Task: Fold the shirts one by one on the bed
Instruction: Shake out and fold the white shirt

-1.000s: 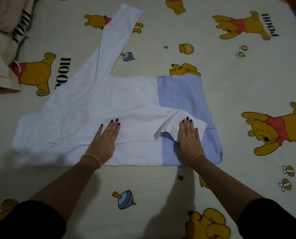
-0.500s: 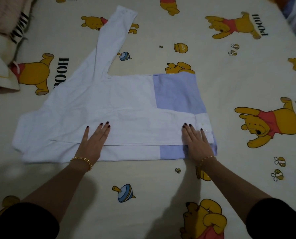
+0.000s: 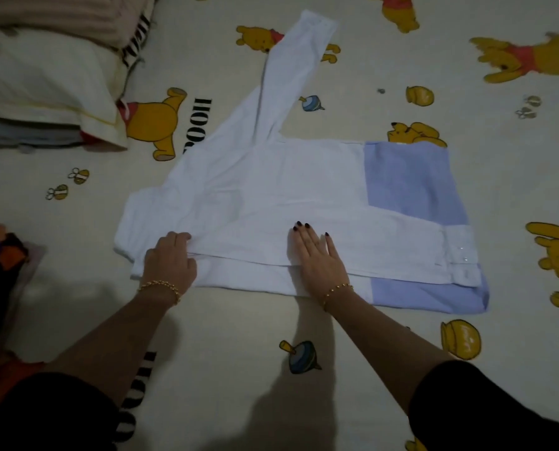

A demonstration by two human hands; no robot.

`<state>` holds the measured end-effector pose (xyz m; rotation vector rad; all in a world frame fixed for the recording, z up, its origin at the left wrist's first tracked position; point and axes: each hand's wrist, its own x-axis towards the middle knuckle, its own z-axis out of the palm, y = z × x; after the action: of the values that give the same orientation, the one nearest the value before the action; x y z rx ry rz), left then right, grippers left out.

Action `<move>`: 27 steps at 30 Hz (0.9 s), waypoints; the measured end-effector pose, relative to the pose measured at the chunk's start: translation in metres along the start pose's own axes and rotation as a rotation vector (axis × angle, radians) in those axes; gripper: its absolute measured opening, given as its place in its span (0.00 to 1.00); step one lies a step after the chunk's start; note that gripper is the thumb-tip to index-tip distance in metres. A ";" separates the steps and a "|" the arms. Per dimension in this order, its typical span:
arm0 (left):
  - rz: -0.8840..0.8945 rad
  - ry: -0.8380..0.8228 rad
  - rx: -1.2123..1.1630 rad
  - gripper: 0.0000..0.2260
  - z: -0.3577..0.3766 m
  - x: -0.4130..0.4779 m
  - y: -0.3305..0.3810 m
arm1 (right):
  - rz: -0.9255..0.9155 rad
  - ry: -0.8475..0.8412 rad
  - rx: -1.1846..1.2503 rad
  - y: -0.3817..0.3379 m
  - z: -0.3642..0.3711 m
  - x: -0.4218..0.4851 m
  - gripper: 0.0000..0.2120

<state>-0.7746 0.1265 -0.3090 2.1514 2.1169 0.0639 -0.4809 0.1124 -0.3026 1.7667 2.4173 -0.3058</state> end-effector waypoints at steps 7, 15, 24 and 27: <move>-0.132 -0.098 -0.251 0.04 -0.015 0.011 -0.030 | -0.003 -0.019 0.000 -0.049 0.000 0.026 0.31; -0.115 -0.381 -0.361 0.10 -0.021 0.028 -0.044 | 0.062 -0.110 -0.004 -0.061 0.004 0.029 0.32; 0.002 -0.165 -0.452 0.08 -0.033 0.031 -0.057 | 0.096 -0.119 0.017 -0.069 0.003 0.028 0.33; 0.045 -0.074 -0.321 0.10 -0.030 0.031 -0.053 | 0.113 -0.120 0.046 -0.070 0.005 0.027 0.34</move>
<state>-0.8303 0.1595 -0.2872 1.9802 1.8695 0.3023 -0.5560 0.1162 -0.3073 1.8391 2.2358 -0.4440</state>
